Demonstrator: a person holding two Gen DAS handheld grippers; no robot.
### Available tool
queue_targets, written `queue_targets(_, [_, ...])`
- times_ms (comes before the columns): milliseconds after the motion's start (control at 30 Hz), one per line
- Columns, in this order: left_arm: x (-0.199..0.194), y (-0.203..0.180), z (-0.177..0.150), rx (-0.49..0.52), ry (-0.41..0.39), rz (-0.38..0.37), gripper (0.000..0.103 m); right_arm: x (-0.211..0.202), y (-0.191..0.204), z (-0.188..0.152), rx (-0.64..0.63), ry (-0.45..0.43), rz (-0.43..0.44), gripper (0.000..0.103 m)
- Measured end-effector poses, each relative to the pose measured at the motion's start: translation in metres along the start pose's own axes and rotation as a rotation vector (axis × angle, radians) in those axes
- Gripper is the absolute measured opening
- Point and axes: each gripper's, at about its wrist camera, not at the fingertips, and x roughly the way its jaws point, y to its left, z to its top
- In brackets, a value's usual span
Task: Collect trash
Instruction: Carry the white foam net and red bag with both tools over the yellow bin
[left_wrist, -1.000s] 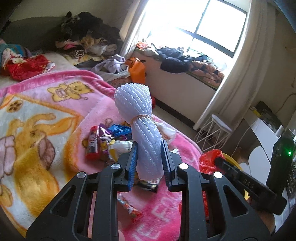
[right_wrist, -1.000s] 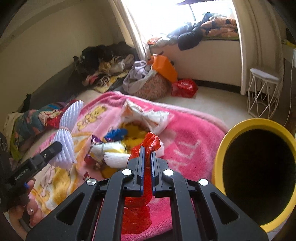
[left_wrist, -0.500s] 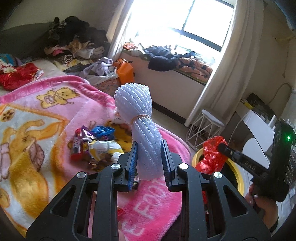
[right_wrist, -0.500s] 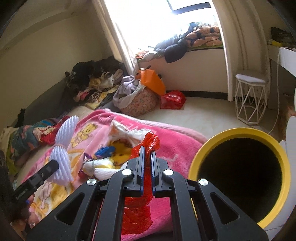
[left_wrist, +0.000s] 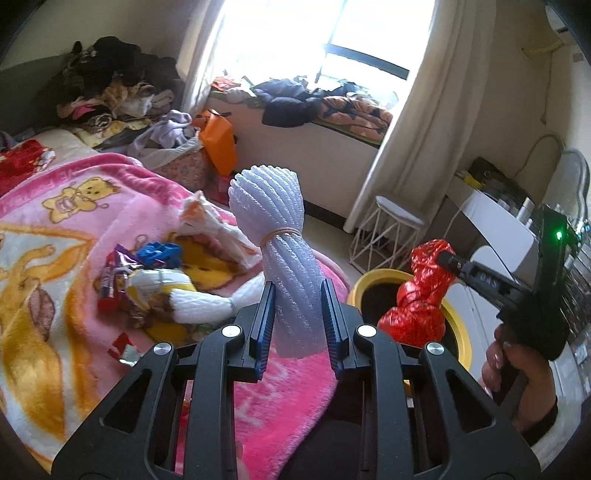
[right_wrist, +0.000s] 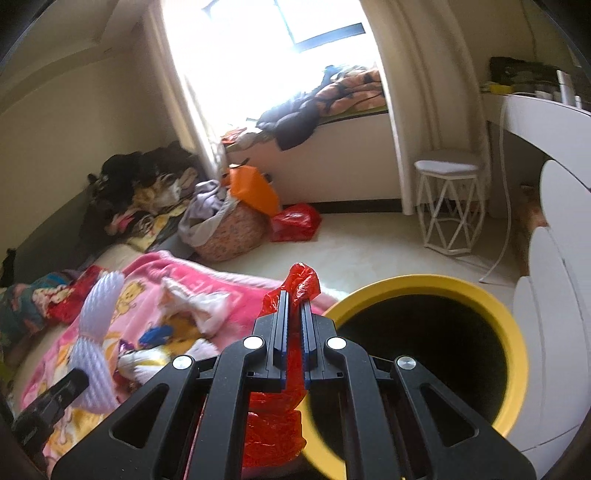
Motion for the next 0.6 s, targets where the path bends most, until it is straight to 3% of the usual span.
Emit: queue_targets(600, [0.029,-0.049,-0.011,0.091,0.062,-0.071,0.019,0.000,-0.058,0.000,0.068,-0.049,-0.183,0.006])
